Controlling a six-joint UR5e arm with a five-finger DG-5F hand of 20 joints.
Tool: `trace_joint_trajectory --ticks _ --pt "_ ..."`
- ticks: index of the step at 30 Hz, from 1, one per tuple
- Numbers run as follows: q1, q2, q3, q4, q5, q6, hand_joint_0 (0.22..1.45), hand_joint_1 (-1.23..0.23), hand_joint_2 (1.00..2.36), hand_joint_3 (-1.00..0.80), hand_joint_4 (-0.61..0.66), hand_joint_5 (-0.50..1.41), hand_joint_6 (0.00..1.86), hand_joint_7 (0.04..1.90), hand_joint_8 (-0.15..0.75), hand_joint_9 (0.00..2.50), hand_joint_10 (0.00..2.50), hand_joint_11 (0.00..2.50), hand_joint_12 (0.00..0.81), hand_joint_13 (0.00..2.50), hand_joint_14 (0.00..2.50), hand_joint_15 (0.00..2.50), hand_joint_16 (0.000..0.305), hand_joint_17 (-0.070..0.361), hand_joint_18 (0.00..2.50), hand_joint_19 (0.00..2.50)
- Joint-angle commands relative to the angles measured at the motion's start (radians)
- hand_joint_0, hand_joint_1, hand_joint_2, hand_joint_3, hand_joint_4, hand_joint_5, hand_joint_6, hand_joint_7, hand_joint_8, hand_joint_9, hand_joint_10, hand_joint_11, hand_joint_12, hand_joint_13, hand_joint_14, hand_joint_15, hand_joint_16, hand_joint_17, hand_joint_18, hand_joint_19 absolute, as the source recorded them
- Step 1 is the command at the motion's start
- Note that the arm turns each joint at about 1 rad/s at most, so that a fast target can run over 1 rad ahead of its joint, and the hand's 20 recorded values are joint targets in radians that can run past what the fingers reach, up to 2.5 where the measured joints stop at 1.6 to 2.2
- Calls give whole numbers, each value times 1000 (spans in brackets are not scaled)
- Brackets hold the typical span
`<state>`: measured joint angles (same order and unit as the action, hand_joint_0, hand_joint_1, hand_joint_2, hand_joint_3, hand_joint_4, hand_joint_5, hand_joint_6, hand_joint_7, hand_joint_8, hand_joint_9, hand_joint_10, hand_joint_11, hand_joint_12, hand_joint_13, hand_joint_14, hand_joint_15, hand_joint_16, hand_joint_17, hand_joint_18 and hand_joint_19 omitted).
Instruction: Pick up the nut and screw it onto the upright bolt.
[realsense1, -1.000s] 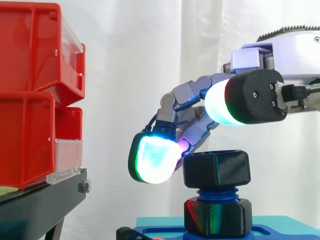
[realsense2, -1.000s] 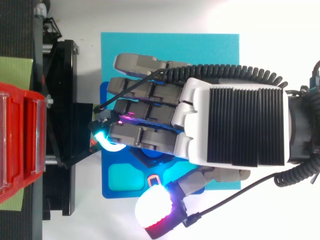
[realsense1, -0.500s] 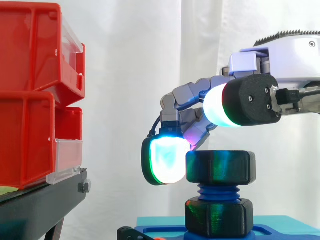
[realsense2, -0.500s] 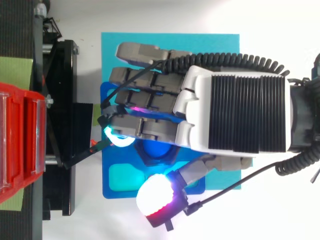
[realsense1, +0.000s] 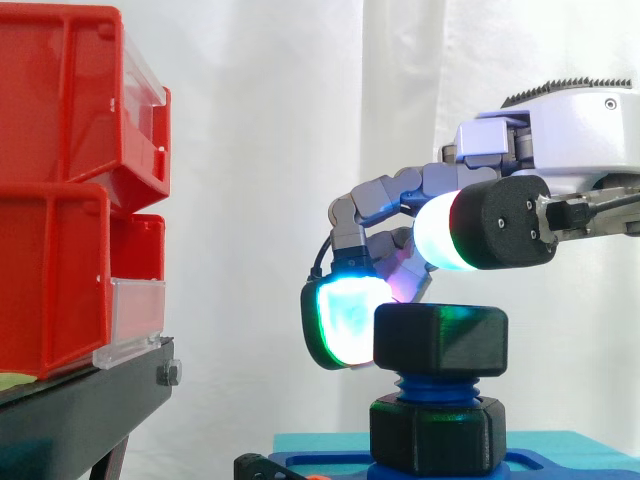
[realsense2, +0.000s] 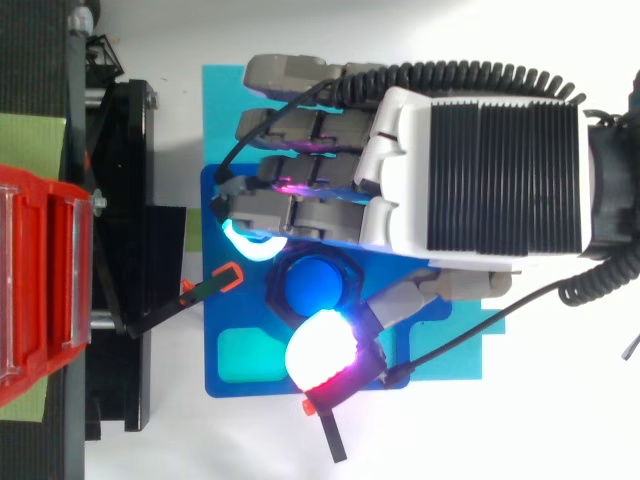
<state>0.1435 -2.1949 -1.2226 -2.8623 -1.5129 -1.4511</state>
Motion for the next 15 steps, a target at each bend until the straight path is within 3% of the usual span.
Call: trace_joint_trajectory --ticks 1,12,15 --pt "-10 0 0 1 -13 0 542 -236 1000 -500 194 18 567 1399 271 986 0 0 234 715 0 0 23 51 357 0" --pt "-36 9 5 1 -43 0 544 -257 1000 -500 123 61 599 1328 263 1297 0 0 187 905 0 0 16 35 561 0" --pt "-45 9 25 -5 -56 0 544 -255 1000 -500 114 71 590 1350 253 1367 0 0 177 936 0 0 15 33 605 0"
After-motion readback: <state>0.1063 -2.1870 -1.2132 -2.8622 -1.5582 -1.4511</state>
